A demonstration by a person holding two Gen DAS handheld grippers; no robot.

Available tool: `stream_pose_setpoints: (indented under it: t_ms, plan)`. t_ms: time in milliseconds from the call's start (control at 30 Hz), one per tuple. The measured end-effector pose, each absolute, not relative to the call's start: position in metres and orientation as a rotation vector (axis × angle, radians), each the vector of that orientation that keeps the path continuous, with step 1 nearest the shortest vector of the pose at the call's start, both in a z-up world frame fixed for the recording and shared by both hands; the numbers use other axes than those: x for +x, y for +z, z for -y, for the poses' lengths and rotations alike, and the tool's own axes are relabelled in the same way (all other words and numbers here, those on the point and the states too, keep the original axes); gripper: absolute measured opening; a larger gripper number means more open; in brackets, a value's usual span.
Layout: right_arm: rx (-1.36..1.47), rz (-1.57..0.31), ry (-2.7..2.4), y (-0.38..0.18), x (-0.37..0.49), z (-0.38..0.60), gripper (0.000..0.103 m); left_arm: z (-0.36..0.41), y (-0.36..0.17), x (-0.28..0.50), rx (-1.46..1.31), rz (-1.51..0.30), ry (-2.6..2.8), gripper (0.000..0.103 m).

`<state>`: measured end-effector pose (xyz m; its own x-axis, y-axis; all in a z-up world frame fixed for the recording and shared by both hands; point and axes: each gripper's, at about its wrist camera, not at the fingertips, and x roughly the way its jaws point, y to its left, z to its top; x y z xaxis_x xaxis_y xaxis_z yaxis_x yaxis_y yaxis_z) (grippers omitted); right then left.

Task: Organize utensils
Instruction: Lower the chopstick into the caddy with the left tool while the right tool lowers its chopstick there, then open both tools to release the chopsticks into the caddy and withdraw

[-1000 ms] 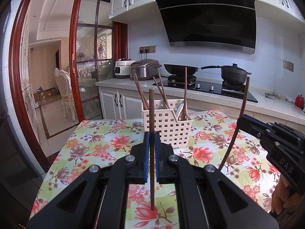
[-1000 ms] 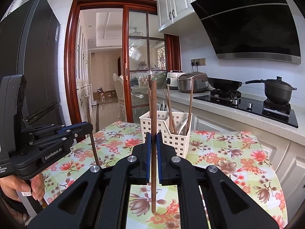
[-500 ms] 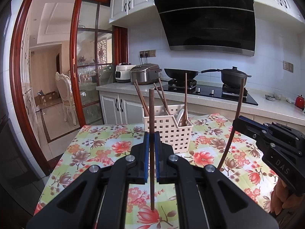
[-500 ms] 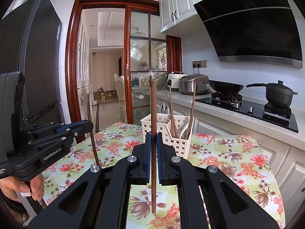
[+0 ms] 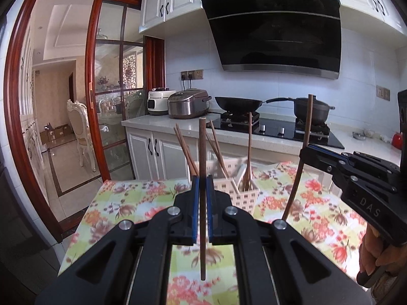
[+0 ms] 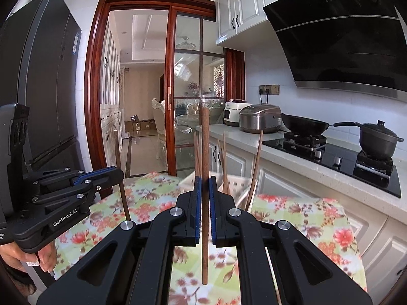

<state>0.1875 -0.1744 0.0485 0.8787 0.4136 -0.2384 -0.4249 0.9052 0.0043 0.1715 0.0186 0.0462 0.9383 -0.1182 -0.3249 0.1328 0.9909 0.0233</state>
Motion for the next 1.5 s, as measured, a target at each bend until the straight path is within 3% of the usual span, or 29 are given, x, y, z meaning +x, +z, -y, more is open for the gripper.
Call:
stream_pose_setpoints:
  t_ms: [700,1333,1400,1500]
  plan:
    - [0.002,-0.270,0.396,0.111,0.311,0.174,0.006,-0.020,0.161,0.301,0.003,-0.238,-0.119,0.005]
    - [0.009,-0.514,0.435,0.026,0.374,0.156,0.009,-0.028,0.046,0.381,-0.089,-0.485,-0.135,0.006]
    - [0.006,-0.524,0.435,0.021,0.377,0.155,0.009,-0.034,0.041,0.382,-0.092,-0.494,-0.129,0.008]
    - [0.005,-0.527,0.435,0.019,0.376,0.153,0.015,-0.041,0.039,0.380,-0.090,-0.490,-0.116,0.026]
